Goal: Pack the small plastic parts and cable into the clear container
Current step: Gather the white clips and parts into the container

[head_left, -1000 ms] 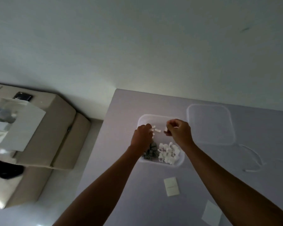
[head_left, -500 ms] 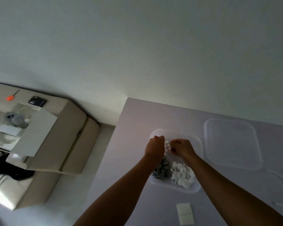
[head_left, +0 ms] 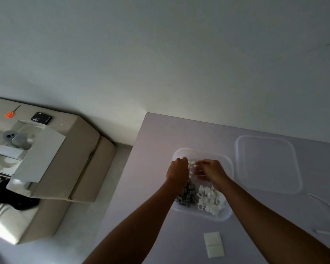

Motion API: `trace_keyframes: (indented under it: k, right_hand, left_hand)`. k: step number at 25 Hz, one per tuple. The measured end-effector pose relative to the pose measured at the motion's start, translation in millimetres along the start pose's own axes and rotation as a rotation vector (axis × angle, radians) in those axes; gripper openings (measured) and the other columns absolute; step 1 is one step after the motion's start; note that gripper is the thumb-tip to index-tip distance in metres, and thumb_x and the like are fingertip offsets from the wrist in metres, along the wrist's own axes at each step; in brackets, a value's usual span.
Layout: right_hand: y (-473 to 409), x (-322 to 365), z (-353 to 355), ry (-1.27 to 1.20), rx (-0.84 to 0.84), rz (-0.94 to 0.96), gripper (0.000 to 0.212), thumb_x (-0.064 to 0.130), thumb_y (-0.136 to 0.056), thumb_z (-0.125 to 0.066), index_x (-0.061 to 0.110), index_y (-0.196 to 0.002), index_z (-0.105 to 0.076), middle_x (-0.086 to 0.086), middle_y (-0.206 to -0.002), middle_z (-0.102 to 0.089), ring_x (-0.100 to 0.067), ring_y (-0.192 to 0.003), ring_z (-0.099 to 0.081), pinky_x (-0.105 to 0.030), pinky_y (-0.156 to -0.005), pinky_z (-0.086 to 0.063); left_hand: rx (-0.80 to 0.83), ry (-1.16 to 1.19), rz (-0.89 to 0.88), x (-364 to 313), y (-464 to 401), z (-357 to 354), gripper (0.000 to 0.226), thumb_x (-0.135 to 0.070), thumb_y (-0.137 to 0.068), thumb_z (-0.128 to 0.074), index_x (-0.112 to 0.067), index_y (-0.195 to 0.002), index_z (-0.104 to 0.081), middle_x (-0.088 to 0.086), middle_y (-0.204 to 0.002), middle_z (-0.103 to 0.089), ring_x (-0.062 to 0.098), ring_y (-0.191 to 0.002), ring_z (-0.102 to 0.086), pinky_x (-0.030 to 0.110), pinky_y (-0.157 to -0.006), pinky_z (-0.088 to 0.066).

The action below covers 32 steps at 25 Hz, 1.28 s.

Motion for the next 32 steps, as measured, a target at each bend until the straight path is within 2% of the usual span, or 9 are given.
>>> trace_keyframes:
  k: [6, 12, 14, 18, 21, 24, 27, 30, 32]
  right_hand:
    - [27.0, 2.1, 12.4, -0.011, -0.011, 0.057, 0.02, 0.008, -0.098, -0.05, 0.006, -0.098, -0.07, -0.02, -0.093, -0.073, -0.034, -0.083, -0.073, -0.042, -0.074, -0.061]
    - [77.7, 1.0, 39.3, -0.109, -0.066, 0.15, 0.017, 0.005, -0.095, -0.053, 0.0, -0.097, -0.069, -0.023, -0.095, -0.072, -0.034, -0.086, -0.073, -0.039, -0.074, -0.06]
    - [102.7, -5.8, 54.1, -0.151, -0.093, 0.178, 0.015, 0.004, -0.094, -0.055, 0.0, -0.096, -0.069, -0.022, -0.094, -0.072, -0.033, -0.085, -0.073, -0.039, -0.074, -0.06]
    - [152.2, -29.5, 89.7, -0.19, -0.158, 0.227, 0.015, 0.005, -0.094, -0.056, 0.003, -0.095, -0.071, -0.017, -0.092, -0.074, -0.03, -0.085, -0.073, -0.04, -0.077, -0.06]
    - [186.8, -54.4, 120.9, -0.192, -0.256, 0.271, 0.016, 0.004, -0.093, -0.054, 0.005, -0.092, -0.071, -0.014, -0.09, -0.074, -0.027, -0.083, -0.073, -0.039, -0.072, -0.06]
    - [211.4, -88.0, 153.7, -0.13, -0.357, 0.299, 0.017, 0.003, -0.092, -0.054, 0.008, -0.088, -0.07, -0.011, -0.088, -0.073, -0.027, -0.08, -0.072, -0.036, -0.063, -0.059]
    - [225.2, -130.9, 177.8, 0.01, -0.417, 0.298, 0.017, 0.005, -0.092, -0.055, 0.012, -0.086, -0.069, -0.007, -0.087, -0.072, -0.025, -0.081, -0.07, -0.035, -0.061, -0.059]
    - [232.3, -177.9, 191.5, 0.221, -0.473, 0.251, 0.012, 0.006, -0.088, -0.061, 0.015, -0.092, -0.068, -0.002, -0.092, -0.071, -0.019, -0.085, -0.068, -0.033, -0.071, -0.059]
    - [236.7, -204.2, 194.8, 0.371, -0.48, 0.216, 0.022, 0.005, -0.085, -0.067, 0.016, -0.104, -0.065, -0.003, -0.107, -0.068, -0.019, -0.095, -0.063, -0.027, -0.079, -0.052]
  left_hand:
    - [-0.051, -0.013, -0.032, -0.1, 24.3, 4.5, 0.017, -0.008, -0.093, -0.048, -0.007, -0.109, -0.056, 0.015, -0.102, -0.066, 0.036, -0.095, -0.066, 0.037, -0.074, -0.051]
    - [-0.117, 0.153, -0.062, -14.7, 68.3, 1.7, 0.028, -0.03, -0.091, -0.056, -0.016, -0.114, -0.062, 0.009, -0.111, -0.068, 0.03, -0.099, -0.066, 0.036, -0.084, -0.052]
    - [-0.14, 0.224, -0.087, -23.7, 88.0, -4.6, 0.029, -0.034, -0.088, -0.059, -0.02, -0.113, -0.062, 0.004, -0.107, -0.07, 0.024, -0.096, -0.066, 0.035, -0.084, -0.053]
    - [-0.132, 0.355, -0.207, -51.2, 127.3, -26.4, 0.024, -0.032, -0.087, -0.063, -0.02, -0.108, -0.061, 0.001, -0.099, -0.069, 0.018, -0.088, -0.065, 0.031, -0.077, -0.052]
    - [-0.117, 0.403, -0.313, -74.1, 155.8, -46.6, 0.024, -0.027, -0.087, -0.063, -0.018, -0.109, -0.062, 0.001, -0.096, -0.068, 0.015, -0.08, -0.064, 0.03, -0.074, -0.054]
    - [-0.082, 0.424, -0.391, -93.3, 179.2, -71.8, 0.02, -0.024, -0.089, -0.062, -0.018, -0.109, -0.062, -0.002, -0.091, -0.067, 0.009, -0.073, -0.062, 0.029, -0.07, -0.055]
    - [-0.002, 0.401, -0.411, -108.8, 201.6, -106.1, 0.022, -0.024, -0.09, -0.064, -0.02, -0.111, -0.061, -0.002, -0.095, -0.067, 0.007, -0.075, -0.061, 0.027, -0.07, -0.056]
    - [0.129, 0.287, -0.391, -121.3, 221.8, -148.0, 0.032, -0.029, -0.088, -0.067, -0.023, -0.119, -0.058, -0.001, -0.108, -0.065, 0.009, -0.087, -0.06, 0.023, -0.076, -0.053]
    - [0.146, 0.155, -0.357, -124.2, 228.6, -167.5, 0.041, -0.031, -0.087, -0.067, -0.022, -0.125, -0.054, 0.002, -0.121, -0.059, 0.017, -0.106, -0.056, 0.03, -0.087, -0.051]
Point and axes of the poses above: each hand's wrist, its own y-axis away from the middle knuckle, its own z-axis out of the back of the hand, x = y × z, the point moved 5 cm from there along -y, towards the middle knuckle
